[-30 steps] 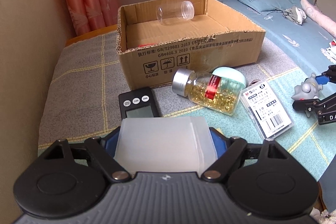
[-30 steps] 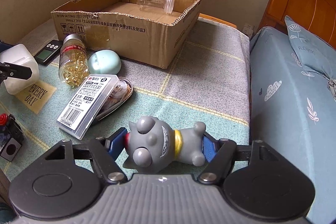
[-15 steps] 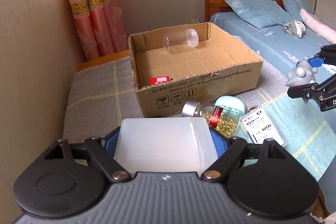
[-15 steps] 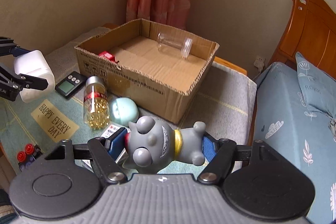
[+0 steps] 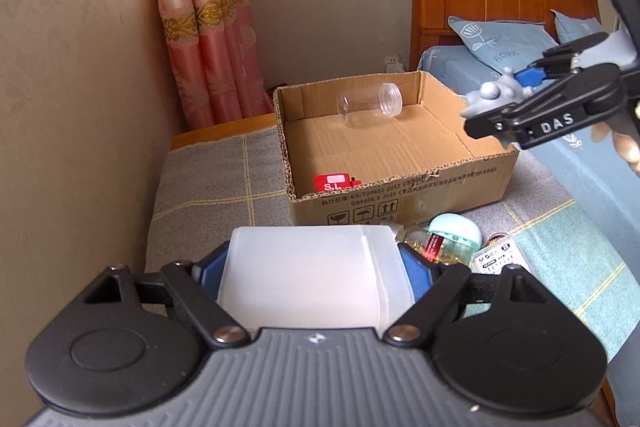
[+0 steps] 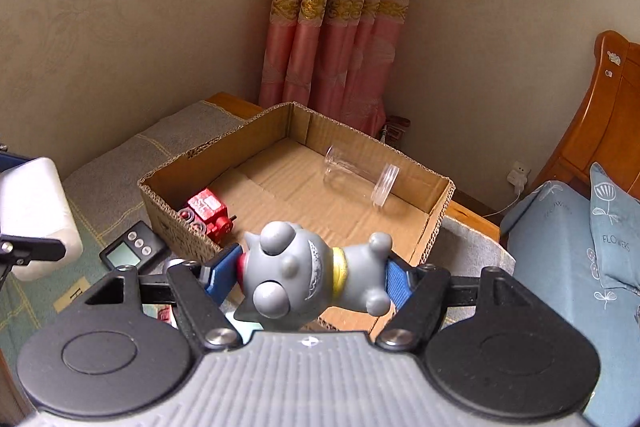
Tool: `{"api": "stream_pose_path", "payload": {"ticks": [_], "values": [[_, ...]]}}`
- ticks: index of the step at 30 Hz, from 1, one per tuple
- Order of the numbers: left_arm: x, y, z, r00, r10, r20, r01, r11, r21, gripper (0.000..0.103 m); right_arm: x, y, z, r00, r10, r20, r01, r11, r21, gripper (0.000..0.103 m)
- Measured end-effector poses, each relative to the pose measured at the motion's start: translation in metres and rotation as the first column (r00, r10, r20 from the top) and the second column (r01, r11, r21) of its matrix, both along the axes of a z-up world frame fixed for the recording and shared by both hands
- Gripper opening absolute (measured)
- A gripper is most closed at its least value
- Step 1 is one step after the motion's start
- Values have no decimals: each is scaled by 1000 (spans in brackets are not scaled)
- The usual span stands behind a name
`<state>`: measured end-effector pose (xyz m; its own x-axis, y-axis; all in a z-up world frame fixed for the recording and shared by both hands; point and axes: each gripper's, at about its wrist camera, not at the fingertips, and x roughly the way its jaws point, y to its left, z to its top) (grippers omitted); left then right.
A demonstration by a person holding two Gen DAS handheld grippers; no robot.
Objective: Organize rigid objects
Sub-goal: 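Carry both items to the box while right tool releases the dog inside, then lower the white container into the box and open the left tool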
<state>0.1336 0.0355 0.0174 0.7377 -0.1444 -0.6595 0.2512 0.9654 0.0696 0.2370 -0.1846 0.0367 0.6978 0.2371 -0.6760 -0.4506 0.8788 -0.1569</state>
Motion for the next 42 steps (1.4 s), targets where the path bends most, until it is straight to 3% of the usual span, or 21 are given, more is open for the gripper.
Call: {"api": "stream_pose_path", "payload": {"ticks": [5, 8, 14, 26, 34, 38, 42], "values": [[6, -1, 7, 1000, -4, 10, 4, 1000, 1, 83, 27, 11, -4, 999, -28, -18, 28, 1000, 1, 79], [12, -5, 11, 1000, -12, 26, 12, 1000, 17, 83, 31, 13, -8, 999, -48, -13, 48, 999, -8, 93], [28, -14, 17, 998, -37, 45, 35, 999, 35, 83, 16, 2, -8, 999, -50, -10, 50, 998, 24, 102], [96, -44, 35, 994, -98, 46, 97, 995, 26, 83, -4, -15, -9, 997, -73, -39, 76, 994, 78, 103], [159, -68, 33, 997, -71, 27, 71, 997, 28, 84, -18, -31, -8, 994, -94, -48, 100, 985, 144, 103], [178, -65, 36, 998, 2, 66, -1, 1000, -22, 101, -24, -37, -6, 994, -105, -40, 109, 983, 149, 103], [172, -61, 33, 997, 4, 72, -4, 1000, -8, 101, -29, -39, -5, 994, -105, -35, 109, 981, 162, 103]]}}
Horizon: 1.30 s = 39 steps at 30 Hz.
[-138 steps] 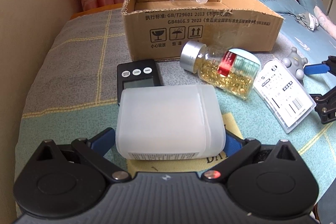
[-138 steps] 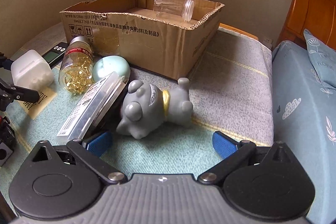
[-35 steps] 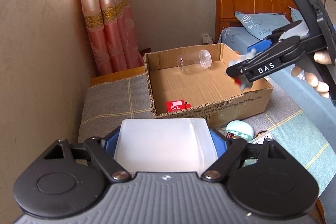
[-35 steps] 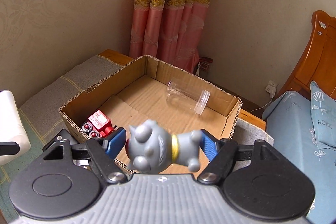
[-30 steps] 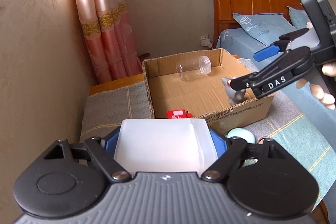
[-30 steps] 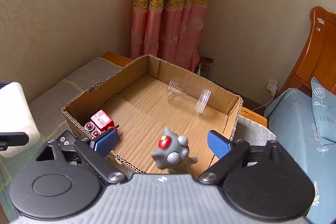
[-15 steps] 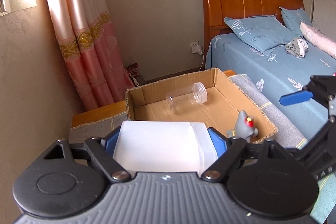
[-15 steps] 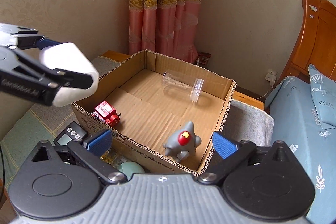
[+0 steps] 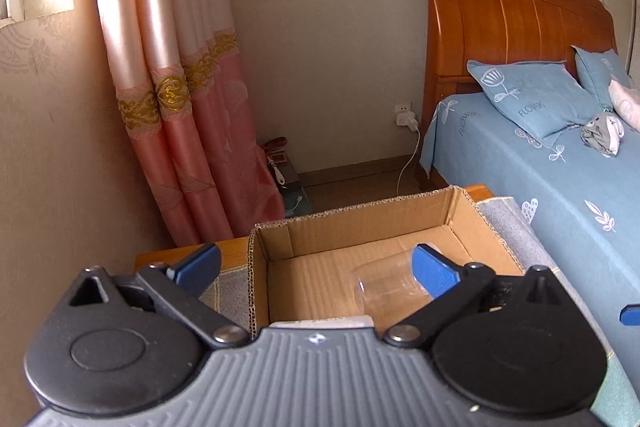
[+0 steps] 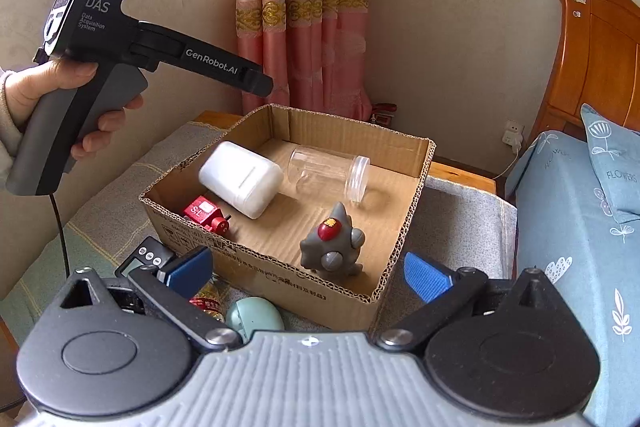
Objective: Organize rigid objects
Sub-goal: 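Lower the white container into the box and open the left tool, then move the left tool down to the red-and-black toy block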
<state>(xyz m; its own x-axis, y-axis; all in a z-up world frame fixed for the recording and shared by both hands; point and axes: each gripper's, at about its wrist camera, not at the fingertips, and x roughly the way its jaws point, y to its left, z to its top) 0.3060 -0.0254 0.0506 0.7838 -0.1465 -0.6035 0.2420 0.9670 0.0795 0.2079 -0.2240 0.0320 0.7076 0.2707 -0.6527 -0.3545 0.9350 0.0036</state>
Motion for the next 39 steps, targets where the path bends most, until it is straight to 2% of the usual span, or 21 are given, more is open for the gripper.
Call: {"api": "stream_pose_path", "payload": {"ticks": [5, 8, 17, 24, 30, 34, 39], "values": [[-22, 3, -7, 999, -33, -21, 34, 997, 65, 101, -2, 4, -5, 1000, -2, -14, 2, 1000, 13, 103], [-36, 7, -10, 998, -44, -36, 47, 996, 76, 101, -7, 8, -7, 1000, -5, -20, 5, 1000, 21, 103], [-88, 21, -21, 996, -81, -49, 82, 996, 25, 101, -31, 13, -25, 999, -52, -11, 52, 999, 8, 103], [-132, 20, -52, 988, -112, -106, 112, 994, -8, 101, -58, 5, -61, 991, -121, -65, 123, 992, 29, 103], [-169, 15, -78, 974, -150, -167, 145, 989, -38, 101, -83, 4, -87, 986, -134, -98, 136, 991, 19, 103], [-196, 13, -87, 968, -174, -183, 164, 984, -68, 101, -101, 7, -100, 985, -149, -88, 149, 989, -4, 103], [-223, 4, -92, 952, -238, -193, 224, 970, -91, 101, -119, 9, -116, 980, -191, -58, 186, 979, -81, 103]]}}
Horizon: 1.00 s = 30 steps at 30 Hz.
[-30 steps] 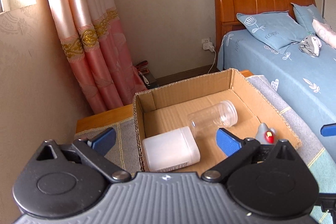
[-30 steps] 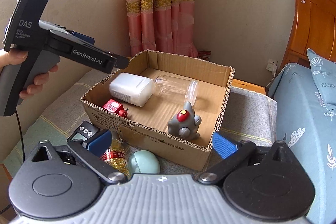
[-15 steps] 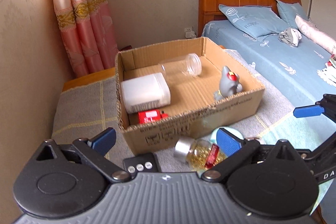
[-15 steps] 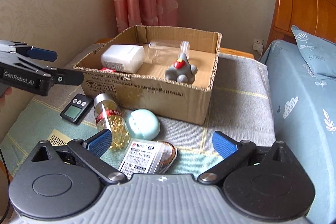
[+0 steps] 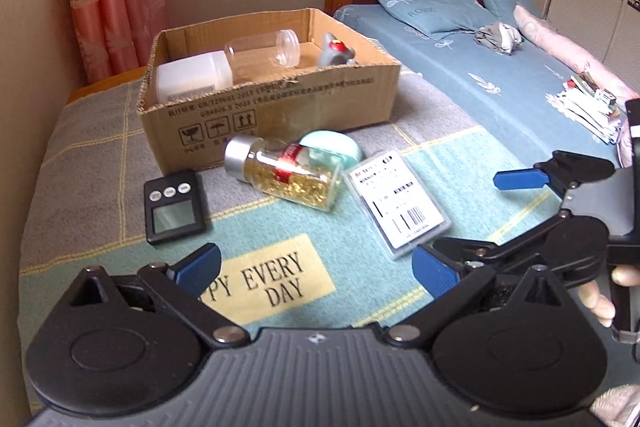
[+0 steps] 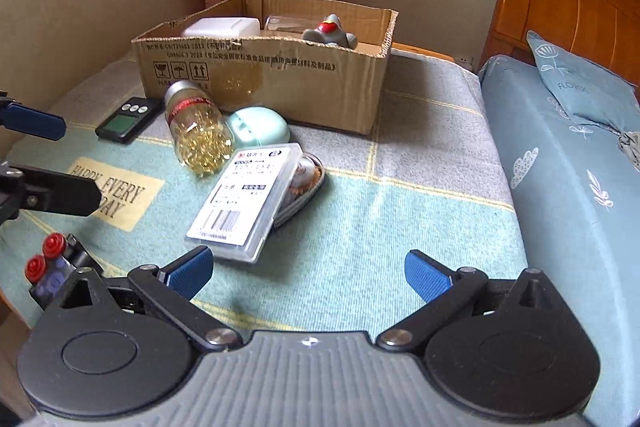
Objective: Organize rigid objects
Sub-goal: 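Move the left tool down to the red-and-black toy block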
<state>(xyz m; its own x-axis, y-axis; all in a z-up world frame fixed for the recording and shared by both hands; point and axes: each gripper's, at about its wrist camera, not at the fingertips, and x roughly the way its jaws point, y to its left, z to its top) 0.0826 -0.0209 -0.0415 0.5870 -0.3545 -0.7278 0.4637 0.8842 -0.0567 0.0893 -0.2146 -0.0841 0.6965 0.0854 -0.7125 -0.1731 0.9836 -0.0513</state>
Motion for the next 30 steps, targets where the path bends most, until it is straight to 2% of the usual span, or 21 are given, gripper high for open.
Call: {"api": "stream_pose_path", "payload": {"ticks": [4, 11, 15, 24, 30], "values": [[-17, -7, -11, 997, -72, -16, 73, 997, 12, 101, -10, -7, -12, 999, -34, -17, 35, 999, 30, 103], [-32, -12, -36, 991, -125, -49, 129, 988, 89, 101, -17, -10, -15, 998, -63, -18, 63, 998, 31, 103], [-29, -3, -43, 996, -77, -35, 81, 987, 136, 101, -15, -14, -14, 997, -70, -26, 71, 996, 45, 103], [-13, 35, -47, 997, 52, -52, -46, 992, 121, 101, -11, -12, -15, 999, -47, -24, 48, 998, 30, 103], [8, 63, -48, 984, 171, -42, -164, 978, 132, 101, -8, -10, -15, 999, -43, -28, 44, 999, 28, 103]]}}
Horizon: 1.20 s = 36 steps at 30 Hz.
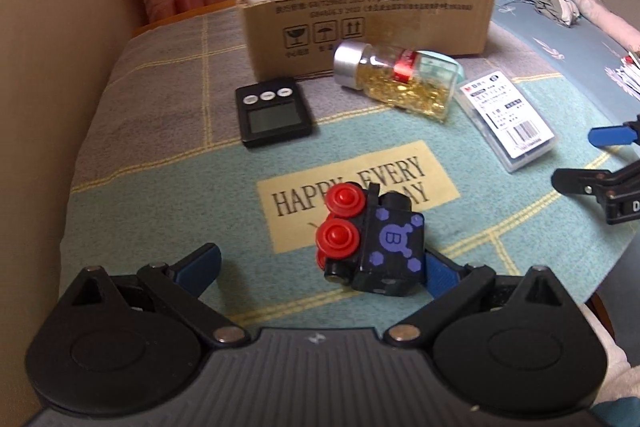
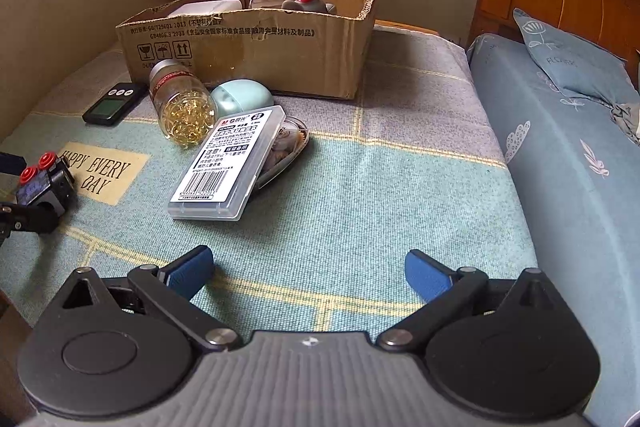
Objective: Organize rigid objects
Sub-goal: 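Move the left tool down to the red-and-black toy block, then close left tool on the red-and-black block while right tool moves to white pencil-lead case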
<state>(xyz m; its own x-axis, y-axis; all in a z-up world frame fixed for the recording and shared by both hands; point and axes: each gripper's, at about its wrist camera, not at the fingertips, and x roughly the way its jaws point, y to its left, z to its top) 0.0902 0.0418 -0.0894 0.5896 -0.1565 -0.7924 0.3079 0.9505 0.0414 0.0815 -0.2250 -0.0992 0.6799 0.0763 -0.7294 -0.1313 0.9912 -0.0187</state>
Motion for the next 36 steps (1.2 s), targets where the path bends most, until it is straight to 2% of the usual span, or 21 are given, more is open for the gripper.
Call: {"api": "stream_pose_path", "payload": {"ticks": [7, 12, 17, 20, 26, 30, 36], "values": [[13, 23, -2, 990, 141, 11, -140, 990, -4, 101, 4, 0, 1, 1000, 26, -18, -26, 1000, -4, 103], [13, 19, -3, 992, 123, 21, -122, 992, -29, 101, 10, 9, 2, 997, 74, -18, -74, 997, -17, 103], [16, 14, -5, 993, 115, 10, -114, 992, -52, 101, 19, 24, 17, 981, 191, 23, -191, 981, -25, 103], [16, 13, -5, 993, 119, 10, -118, 992, -54, 101, 28, 33, 25, 967, 254, 21, -255, 967, 22, 103], [16, 14, -5, 994, 113, 9, -113, 992, -56, 101, 27, 57, 21, 937, 347, -25, -343, 934, 98, 103], [16, 14, -4, 994, 108, 9, -107, 993, -56, 101, 19, 69, 20, 902, 428, -50, -419, 898, 134, 103], [15, 15, -4, 994, 109, 14, -108, 992, -59, 102, 30, 66, 32, 895, 447, -12, -447, 895, 8, 103]]}}
